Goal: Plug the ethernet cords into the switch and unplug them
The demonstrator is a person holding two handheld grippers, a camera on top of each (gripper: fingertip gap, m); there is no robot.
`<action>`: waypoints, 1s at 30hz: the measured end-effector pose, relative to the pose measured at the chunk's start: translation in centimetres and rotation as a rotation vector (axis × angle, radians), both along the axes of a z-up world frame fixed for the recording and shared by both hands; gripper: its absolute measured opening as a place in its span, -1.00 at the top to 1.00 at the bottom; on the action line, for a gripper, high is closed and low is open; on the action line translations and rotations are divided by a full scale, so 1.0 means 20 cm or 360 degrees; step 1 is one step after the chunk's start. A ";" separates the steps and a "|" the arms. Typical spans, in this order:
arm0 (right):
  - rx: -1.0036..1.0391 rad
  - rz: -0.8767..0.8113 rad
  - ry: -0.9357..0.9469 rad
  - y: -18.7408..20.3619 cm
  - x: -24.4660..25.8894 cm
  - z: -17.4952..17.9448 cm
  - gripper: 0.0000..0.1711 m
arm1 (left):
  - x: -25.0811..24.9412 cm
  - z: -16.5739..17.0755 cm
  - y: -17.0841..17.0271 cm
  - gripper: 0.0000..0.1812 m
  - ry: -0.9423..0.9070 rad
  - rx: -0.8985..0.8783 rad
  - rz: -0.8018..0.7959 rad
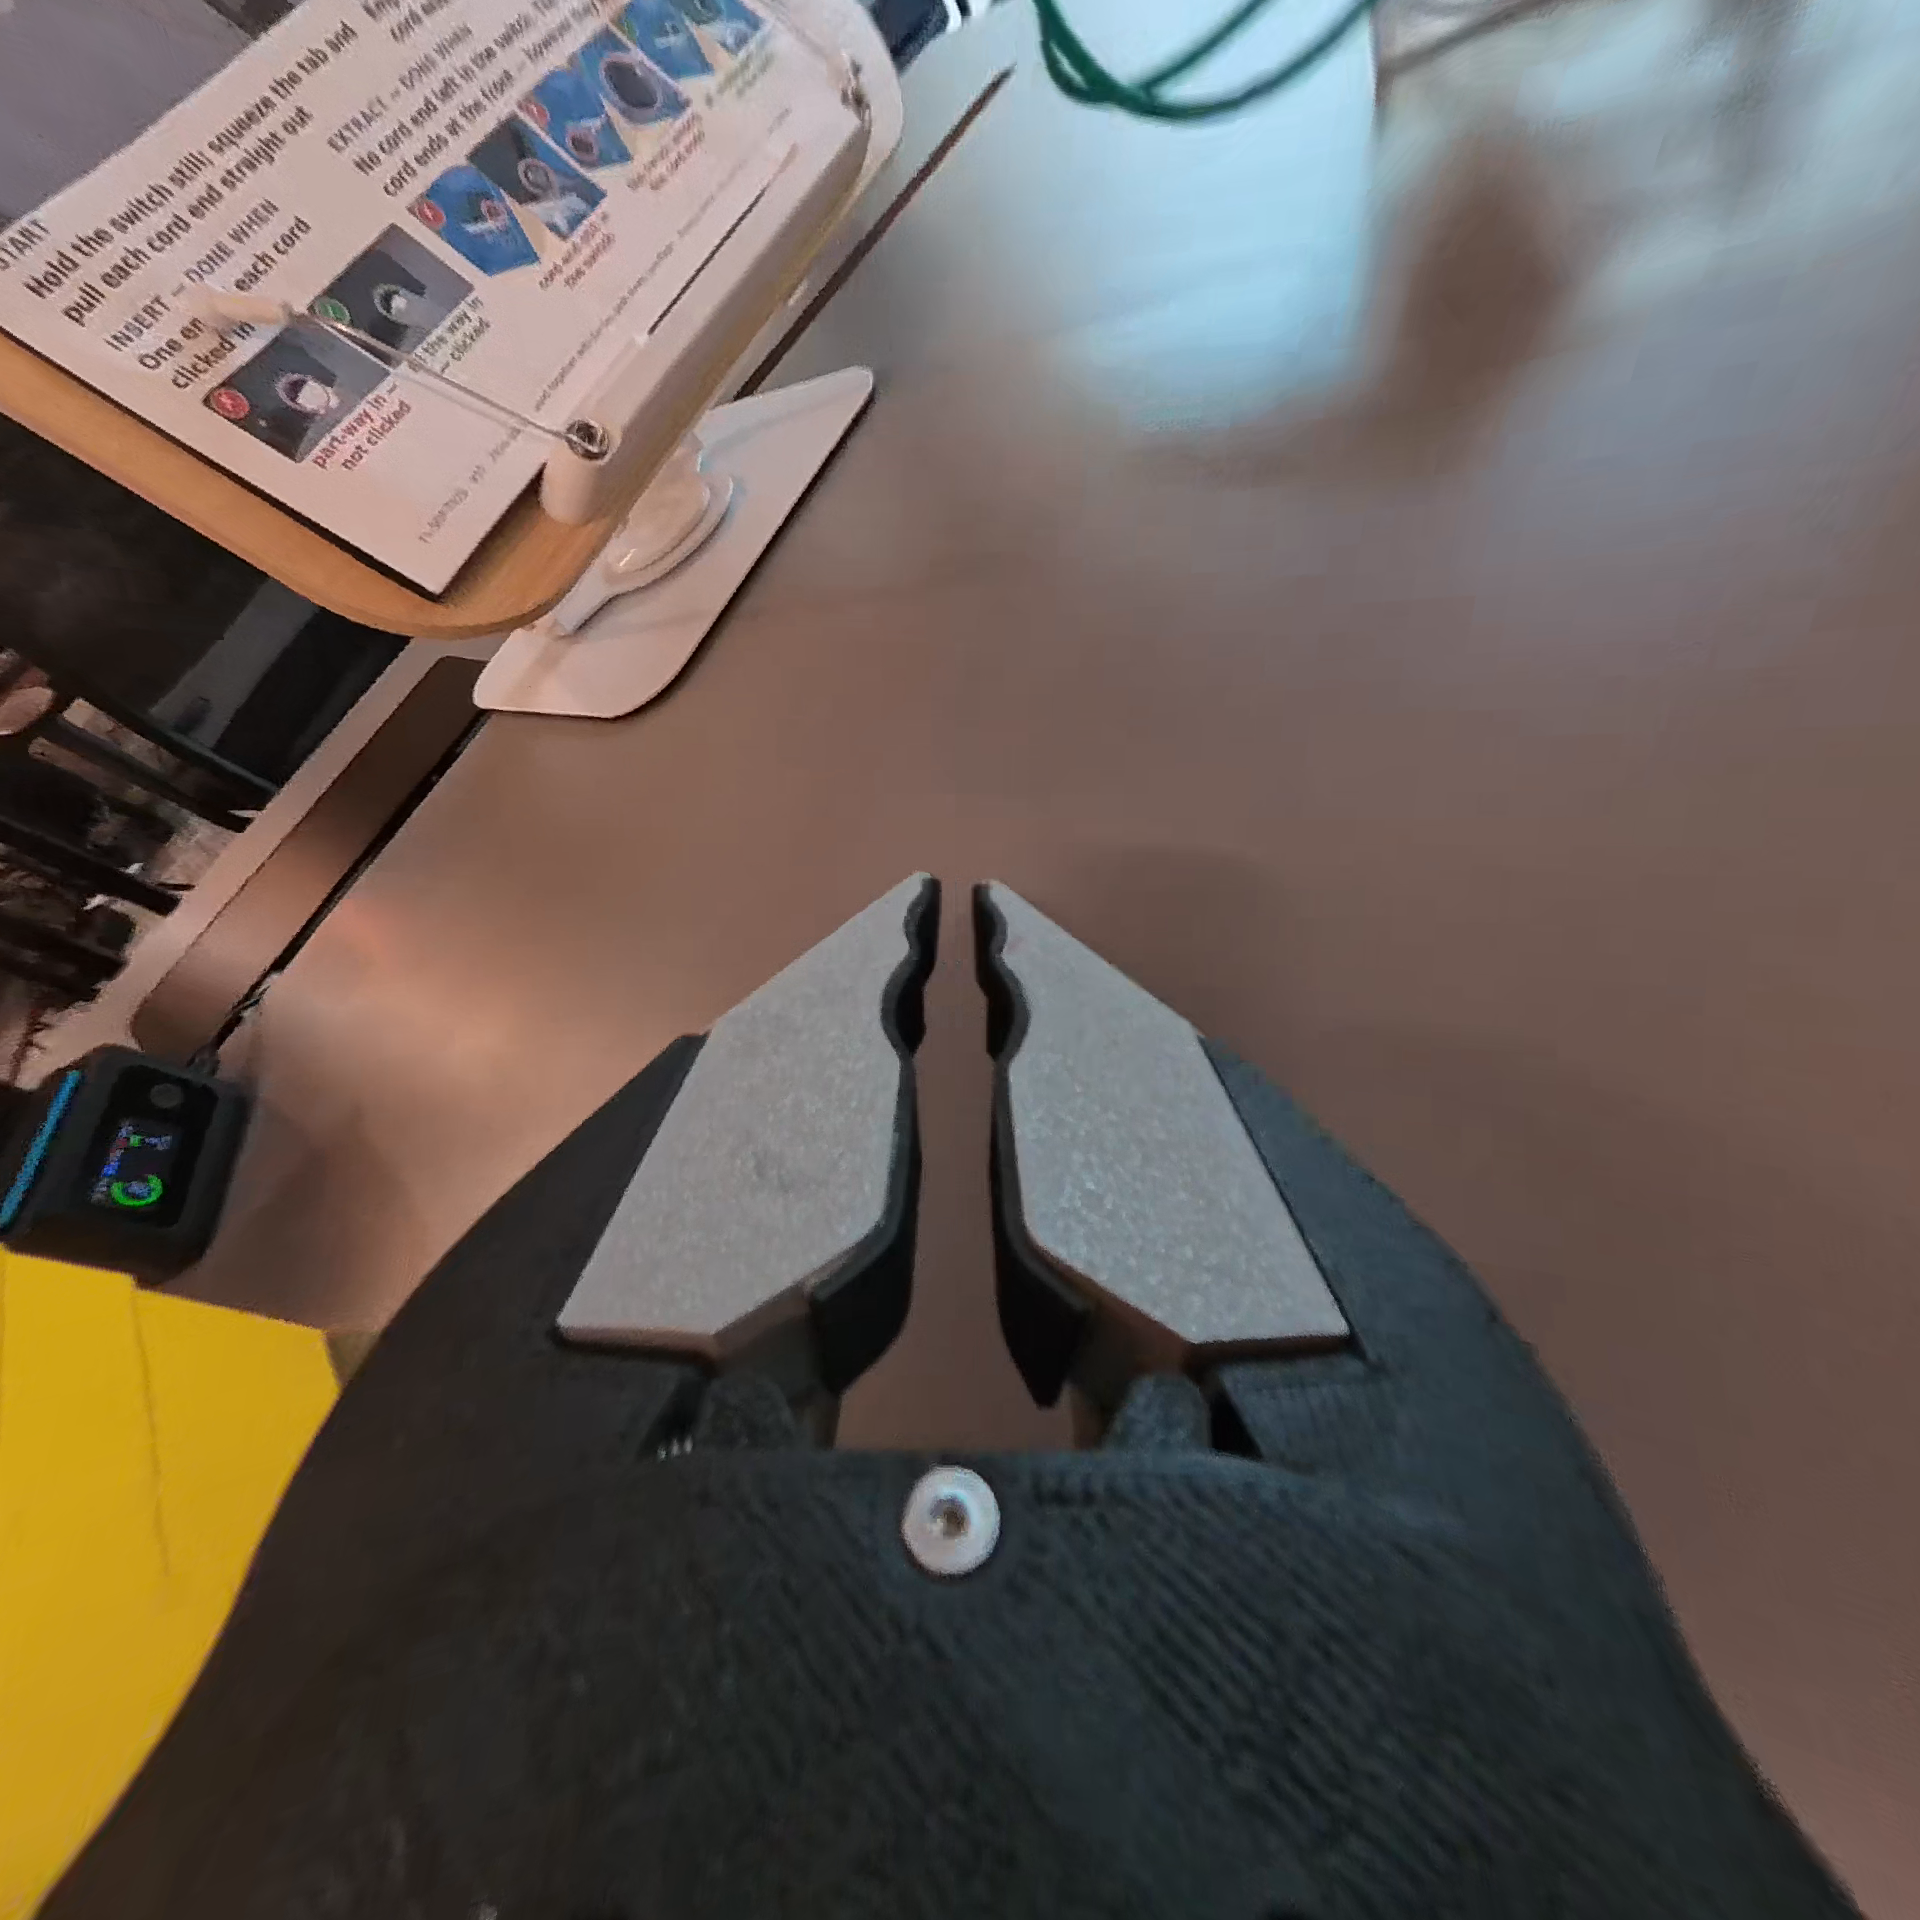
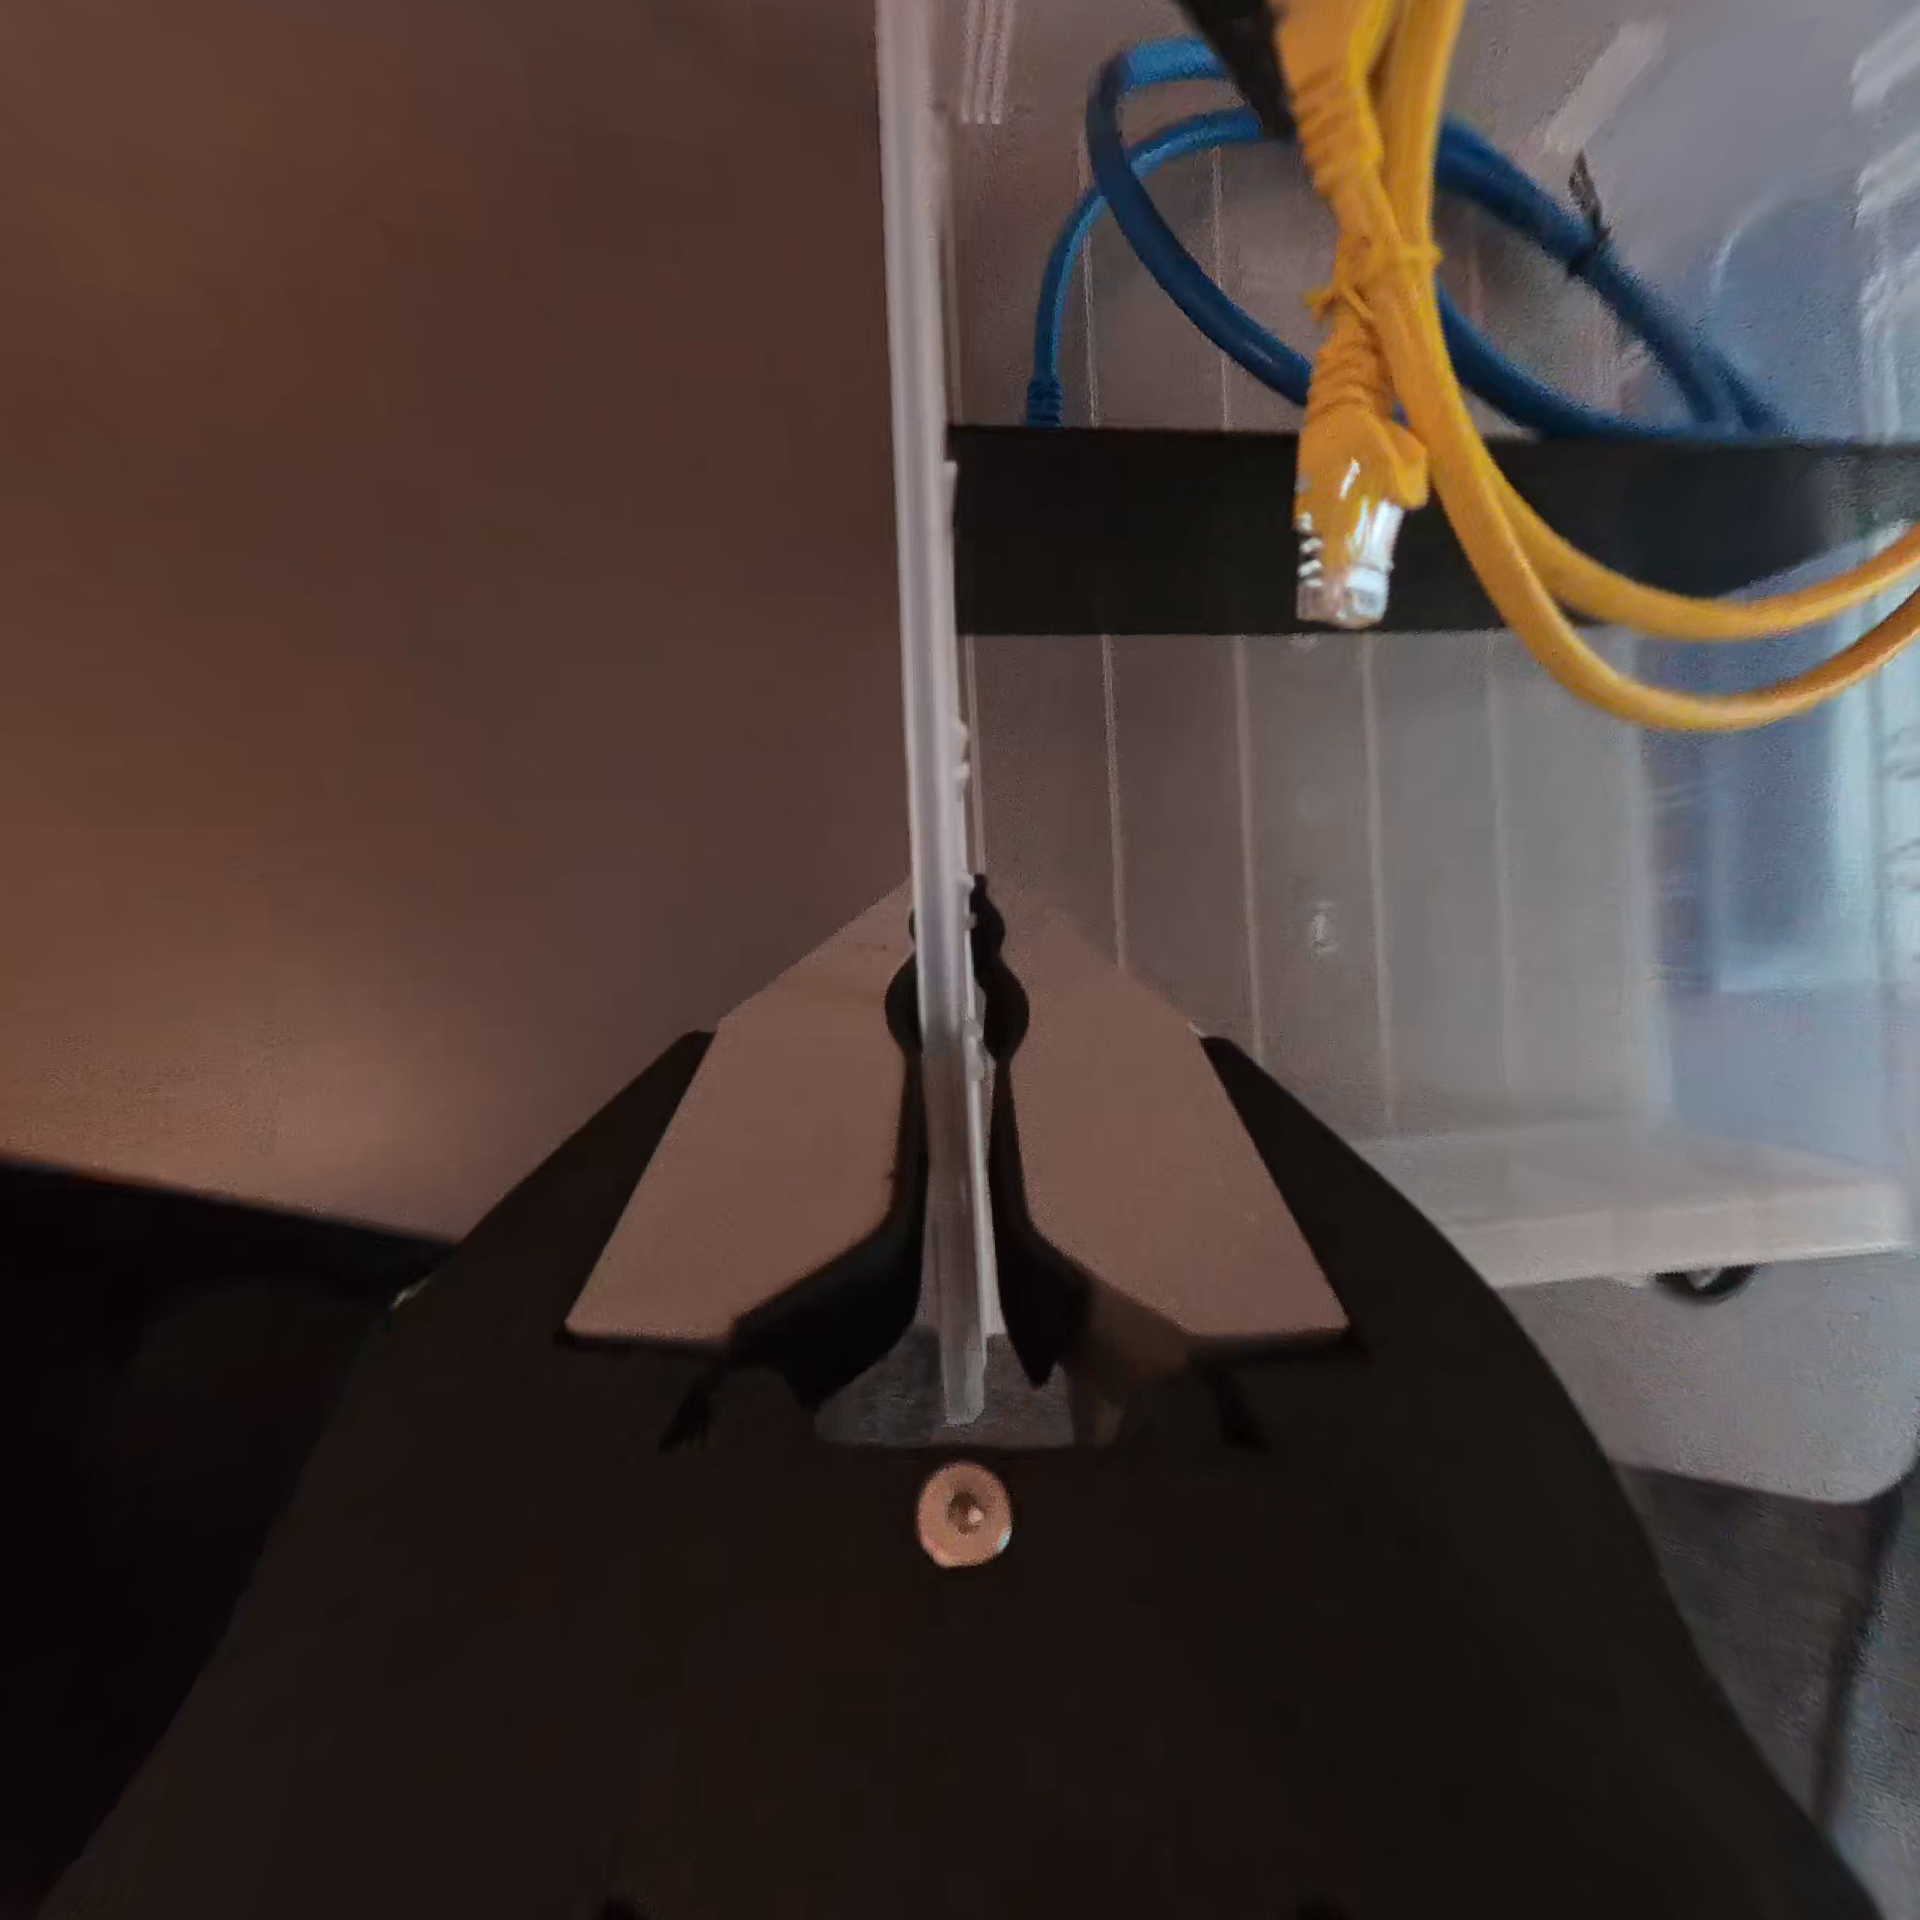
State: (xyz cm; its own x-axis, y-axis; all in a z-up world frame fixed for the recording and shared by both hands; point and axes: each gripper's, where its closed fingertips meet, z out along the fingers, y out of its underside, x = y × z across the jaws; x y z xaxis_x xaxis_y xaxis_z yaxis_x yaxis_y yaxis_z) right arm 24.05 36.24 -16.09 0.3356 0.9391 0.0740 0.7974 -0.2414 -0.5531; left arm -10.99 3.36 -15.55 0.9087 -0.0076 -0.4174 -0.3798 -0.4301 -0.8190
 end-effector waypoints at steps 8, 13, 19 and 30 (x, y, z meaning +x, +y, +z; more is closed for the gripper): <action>0.0119 0.0201 0.0007 -0.20 0.16 0.00 0.96 | 0.15 0.15 -0.23 0.65 -0.0170 0.0190 0.0290; 0.0256 0.0204 0.0022 -0.27 0.08 0.00 0.95 | 0.10 0.46 -0.55 0.48 -0.0209 0.0298 0.0540; 0.0285 0.0222 0.0035 -0.38 -0.01 0.01 0.95 | -0.19 0.36 -0.92 0.12 -0.0330 0.0189 0.0990; 0.0118 0.0381 0.0121 -0.63 -0.16 0.00 0.88 | -0.41 0.04 -0.97 0.88 -0.0024 -0.0112 0.1244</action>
State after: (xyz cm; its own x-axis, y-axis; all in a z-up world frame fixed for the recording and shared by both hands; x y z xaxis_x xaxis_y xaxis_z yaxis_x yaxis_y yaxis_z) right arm 20.88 23.64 -15.99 0.1118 0.9854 0.1288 0.7825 -0.0074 -0.6226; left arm -19.23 -16.05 -14.79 0.6667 0.6105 -0.4274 0.0652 -0.6191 -0.7826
